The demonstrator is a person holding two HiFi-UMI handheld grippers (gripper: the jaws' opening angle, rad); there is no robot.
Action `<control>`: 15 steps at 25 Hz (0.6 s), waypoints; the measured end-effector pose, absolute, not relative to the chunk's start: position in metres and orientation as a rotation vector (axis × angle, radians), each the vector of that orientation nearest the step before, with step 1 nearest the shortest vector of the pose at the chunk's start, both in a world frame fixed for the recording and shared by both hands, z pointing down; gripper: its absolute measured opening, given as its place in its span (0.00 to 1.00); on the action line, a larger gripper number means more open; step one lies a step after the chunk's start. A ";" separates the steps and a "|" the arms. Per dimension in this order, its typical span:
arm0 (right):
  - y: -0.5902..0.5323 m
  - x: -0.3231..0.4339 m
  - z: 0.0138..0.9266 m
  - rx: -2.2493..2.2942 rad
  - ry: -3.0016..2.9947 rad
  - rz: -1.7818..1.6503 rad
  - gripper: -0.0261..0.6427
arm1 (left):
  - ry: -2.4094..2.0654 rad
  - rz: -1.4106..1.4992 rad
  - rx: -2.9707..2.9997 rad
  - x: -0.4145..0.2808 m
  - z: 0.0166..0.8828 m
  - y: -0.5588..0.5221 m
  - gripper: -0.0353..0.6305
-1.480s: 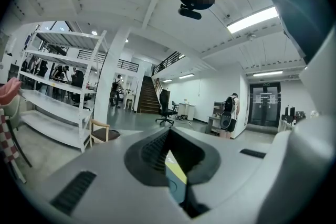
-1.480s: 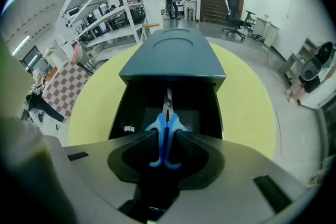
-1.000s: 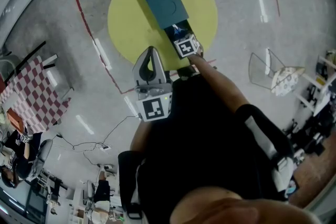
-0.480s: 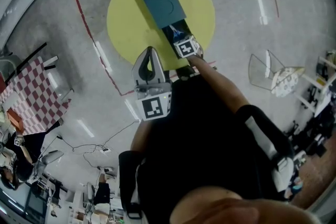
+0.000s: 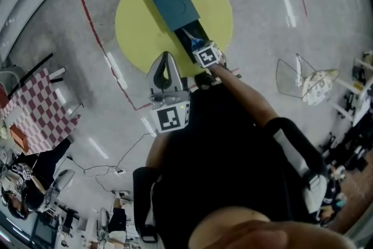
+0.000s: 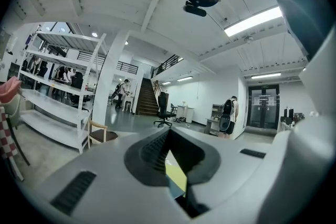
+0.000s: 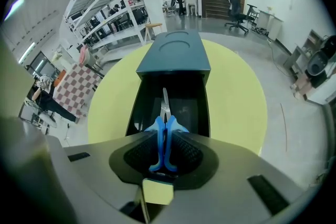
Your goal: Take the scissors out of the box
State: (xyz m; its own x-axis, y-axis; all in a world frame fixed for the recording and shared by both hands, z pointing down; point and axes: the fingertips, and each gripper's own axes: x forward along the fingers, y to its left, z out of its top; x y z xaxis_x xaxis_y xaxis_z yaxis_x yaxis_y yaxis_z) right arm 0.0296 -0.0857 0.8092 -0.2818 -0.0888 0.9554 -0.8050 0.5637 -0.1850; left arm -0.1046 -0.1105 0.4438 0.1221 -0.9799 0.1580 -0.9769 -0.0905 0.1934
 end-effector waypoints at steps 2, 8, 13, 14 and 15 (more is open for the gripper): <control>-0.083 0.032 0.805 0.745 -1.742 0.829 0.16 | -1.930 -0.018 2.160 -0.102 0.442 -0.107 0.05; -0.073 0.042 0.800 0.750 -1.749 0.834 0.16 | -1.935 -0.020 2.178 -0.096 0.440 -0.098 0.05; -0.068 0.044 0.786 0.758 -1.799 0.837 0.16 | -1.950 -0.015 2.185 -0.095 0.436 -0.095 0.05; -0.068 0.044 0.783 0.760 -1.810 0.836 0.16 | -1.956 -0.020 2.182 -0.097 0.435 -0.095 0.05; -0.069 0.045 0.779 0.766 -1.819 0.831 0.16 | -1.963 -0.025 2.179 -0.098 0.434 -0.096 0.05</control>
